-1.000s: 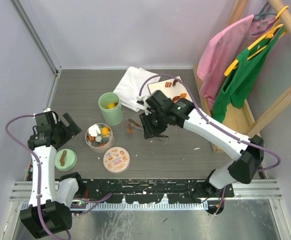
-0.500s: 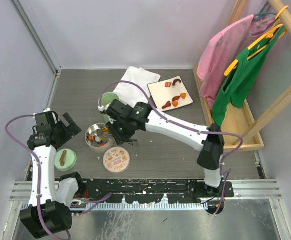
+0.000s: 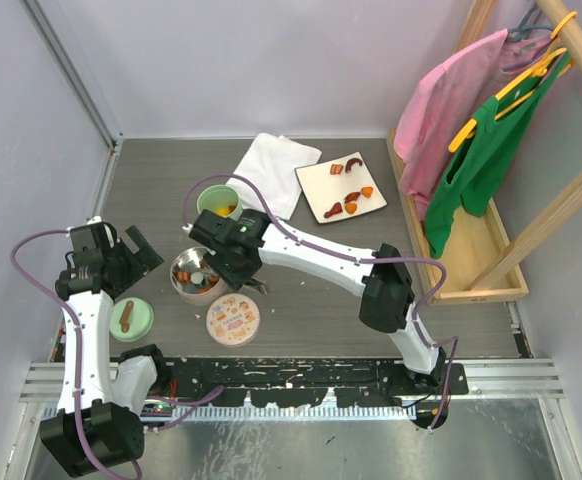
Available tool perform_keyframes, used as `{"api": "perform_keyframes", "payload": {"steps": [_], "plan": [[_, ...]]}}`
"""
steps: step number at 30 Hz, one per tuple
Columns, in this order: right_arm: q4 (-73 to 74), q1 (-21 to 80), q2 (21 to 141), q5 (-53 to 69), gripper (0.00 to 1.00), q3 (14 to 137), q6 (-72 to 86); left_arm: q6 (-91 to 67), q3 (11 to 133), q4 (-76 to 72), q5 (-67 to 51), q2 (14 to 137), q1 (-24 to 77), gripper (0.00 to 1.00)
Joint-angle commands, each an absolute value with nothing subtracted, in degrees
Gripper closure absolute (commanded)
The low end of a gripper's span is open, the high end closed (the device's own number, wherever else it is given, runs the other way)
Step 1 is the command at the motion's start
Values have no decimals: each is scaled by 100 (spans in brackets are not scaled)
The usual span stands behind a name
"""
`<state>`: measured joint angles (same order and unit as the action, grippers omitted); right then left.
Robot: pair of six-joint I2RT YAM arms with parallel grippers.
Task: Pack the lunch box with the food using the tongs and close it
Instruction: Place the fake food in the packing box.
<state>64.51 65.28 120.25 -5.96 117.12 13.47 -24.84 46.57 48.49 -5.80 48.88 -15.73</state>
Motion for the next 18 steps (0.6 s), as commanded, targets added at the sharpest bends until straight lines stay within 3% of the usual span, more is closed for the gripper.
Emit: {"api": "perform_keyframes", "payload": {"steps": [1,4,18], "plan": [[6365,6548,11710,-631,58,11854,1266,-2461,4676,4621,-633,4859,-1553,2],[6269,6548,11622,-544,54,11809,1287,-2461,4671,4622,-633,4857,-1554,2],[6045,6548,10897,-773,54,11560,1690,-2457,4666,4605,-662,4777,-1548,2]]}}
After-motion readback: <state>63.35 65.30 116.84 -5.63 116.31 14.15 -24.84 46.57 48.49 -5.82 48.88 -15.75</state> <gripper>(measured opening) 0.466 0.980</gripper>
